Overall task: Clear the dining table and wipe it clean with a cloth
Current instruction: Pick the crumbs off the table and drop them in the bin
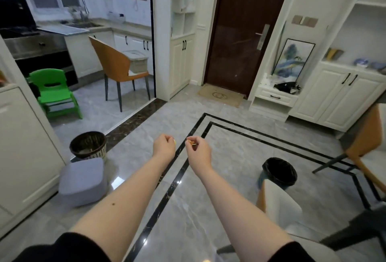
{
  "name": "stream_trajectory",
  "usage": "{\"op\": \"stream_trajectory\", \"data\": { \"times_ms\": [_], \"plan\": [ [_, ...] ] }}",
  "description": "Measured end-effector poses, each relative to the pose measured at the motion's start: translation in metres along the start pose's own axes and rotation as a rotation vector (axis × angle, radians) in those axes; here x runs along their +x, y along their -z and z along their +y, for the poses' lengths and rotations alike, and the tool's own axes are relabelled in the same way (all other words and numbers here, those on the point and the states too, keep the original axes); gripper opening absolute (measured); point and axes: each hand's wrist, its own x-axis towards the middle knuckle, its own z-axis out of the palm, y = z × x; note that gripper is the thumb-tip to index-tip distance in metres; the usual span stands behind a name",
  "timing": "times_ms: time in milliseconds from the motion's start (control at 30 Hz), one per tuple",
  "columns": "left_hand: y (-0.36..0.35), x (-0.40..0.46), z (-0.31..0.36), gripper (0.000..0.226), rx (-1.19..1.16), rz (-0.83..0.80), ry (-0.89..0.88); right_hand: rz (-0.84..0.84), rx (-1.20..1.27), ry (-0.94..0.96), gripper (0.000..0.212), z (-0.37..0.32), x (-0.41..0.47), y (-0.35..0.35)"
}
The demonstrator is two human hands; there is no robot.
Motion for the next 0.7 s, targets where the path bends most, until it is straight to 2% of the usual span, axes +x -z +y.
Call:
{"op": "stream_trajectory", "data": {
  "times_ms": [300,700],
  "plan": [
    [-0.041,0.126,0.034,0.024,-0.014,-0.087,-0.043,0.08,0.035,-0.024,0.015,0.011,0.135,-0.029],
    [-0.145,0.278,0.113,0.023,0.022,-0.179,-0.08,0.176,-0.002,-0.059,0.014,0.032,0.313,-0.002]
  ]
}}
